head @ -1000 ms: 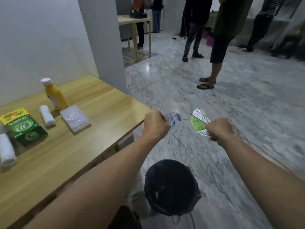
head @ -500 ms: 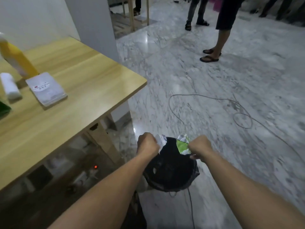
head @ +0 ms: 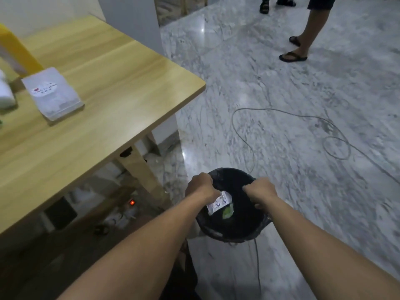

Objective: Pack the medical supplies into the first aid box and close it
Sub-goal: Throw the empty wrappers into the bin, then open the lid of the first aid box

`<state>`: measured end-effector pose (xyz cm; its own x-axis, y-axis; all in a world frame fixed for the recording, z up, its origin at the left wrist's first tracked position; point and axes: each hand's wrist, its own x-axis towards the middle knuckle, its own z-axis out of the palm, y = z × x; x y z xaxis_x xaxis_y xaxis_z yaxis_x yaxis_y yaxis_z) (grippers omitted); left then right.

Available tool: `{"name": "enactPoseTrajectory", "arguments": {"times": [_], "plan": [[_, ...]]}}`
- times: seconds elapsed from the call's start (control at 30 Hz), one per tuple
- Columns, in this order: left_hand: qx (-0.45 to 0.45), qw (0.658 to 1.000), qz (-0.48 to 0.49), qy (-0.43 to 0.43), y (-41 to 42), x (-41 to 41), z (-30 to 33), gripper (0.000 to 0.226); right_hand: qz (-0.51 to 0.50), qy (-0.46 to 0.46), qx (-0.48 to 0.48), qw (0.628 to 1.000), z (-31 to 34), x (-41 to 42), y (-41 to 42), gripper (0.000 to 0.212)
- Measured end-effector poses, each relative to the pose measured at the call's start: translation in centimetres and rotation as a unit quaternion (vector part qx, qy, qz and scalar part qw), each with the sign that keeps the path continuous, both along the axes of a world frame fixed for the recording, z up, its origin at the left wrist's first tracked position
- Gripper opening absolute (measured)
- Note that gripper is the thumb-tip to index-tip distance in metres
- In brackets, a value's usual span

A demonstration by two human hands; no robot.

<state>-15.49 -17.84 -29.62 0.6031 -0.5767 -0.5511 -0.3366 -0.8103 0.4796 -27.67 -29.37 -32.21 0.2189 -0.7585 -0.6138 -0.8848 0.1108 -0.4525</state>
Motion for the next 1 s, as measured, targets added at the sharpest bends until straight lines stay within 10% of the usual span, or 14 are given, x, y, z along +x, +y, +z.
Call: {"name": "enactPoseTrajectory", "arguments": {"times": [0.5,1.0], "plan": [[-0.072,0.978,-0.186,-0.066,-0.2,4.1,23.6,0.055,0.204,-0.138,-0.082,0.966,23.8,4.4,-1.9,0.019],[-0.113,0.981,-0.066,-0.145,16.5,13.6,36.7,0.047,0.423,-0.159,-0.145,0.88,38.6,16.2,10.5,0.04]]}}
